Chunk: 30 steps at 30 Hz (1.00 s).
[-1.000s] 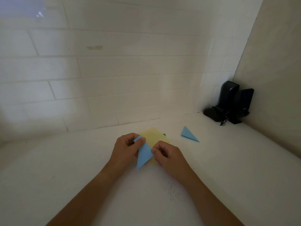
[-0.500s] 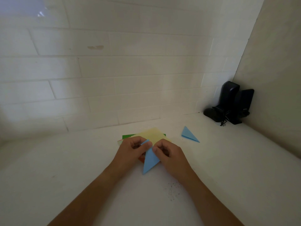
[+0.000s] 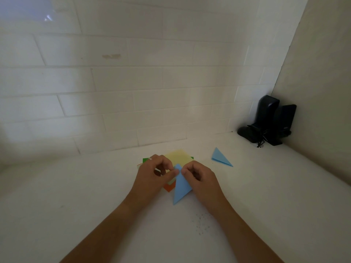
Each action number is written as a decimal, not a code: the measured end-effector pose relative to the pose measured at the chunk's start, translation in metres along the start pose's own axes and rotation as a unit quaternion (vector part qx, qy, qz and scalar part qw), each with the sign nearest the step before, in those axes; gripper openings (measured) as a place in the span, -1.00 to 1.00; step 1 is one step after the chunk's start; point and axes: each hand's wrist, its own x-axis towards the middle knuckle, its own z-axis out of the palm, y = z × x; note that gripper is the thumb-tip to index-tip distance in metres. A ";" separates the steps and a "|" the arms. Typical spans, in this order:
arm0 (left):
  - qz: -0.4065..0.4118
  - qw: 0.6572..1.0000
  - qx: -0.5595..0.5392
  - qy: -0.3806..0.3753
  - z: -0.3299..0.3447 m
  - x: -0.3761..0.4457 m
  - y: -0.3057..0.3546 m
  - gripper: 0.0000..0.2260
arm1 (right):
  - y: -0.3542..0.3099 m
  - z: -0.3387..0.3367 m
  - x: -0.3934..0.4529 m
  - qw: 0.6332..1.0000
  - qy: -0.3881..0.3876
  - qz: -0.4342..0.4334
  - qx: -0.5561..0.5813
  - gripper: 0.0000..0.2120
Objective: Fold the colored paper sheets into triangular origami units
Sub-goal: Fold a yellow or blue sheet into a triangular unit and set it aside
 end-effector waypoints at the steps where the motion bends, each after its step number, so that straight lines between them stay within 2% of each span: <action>1: 0.015 1.000 0.017 0.009 0.001 0.000 0.000 -0.82 | 0.000 0.000 0.000 1.000 0.002 0.000 0.002 -0.83; 6: 0.016 1.000 0.023 0.003 0.001 0.001 -0.001 -0.89 | 0.002 -0.001 0.001 0.999 0.003 0.013 0.033 -0.84; 11: -0.045 0.996 -0.070 -0.033 0.001 -0.002 0.008 -0.96 | 0.002 -0.001 0.001 0.999 -0.011 0.008 0.033 -0.84; 15: -0.053 0.995 -0.079 -0.037 0.001 -0.002 0.009 -0.99 | 0.002 -0.002 0.001 0.999 -0.016 -0.001 0.031 -0.84; 30: -0.061 0.993 -0.085 -0.061 -0.002 -0.003 0.011 -0.90 | -0.003 -0.002 0.000 0.999 -0.041 -0.009 0.014 -0.80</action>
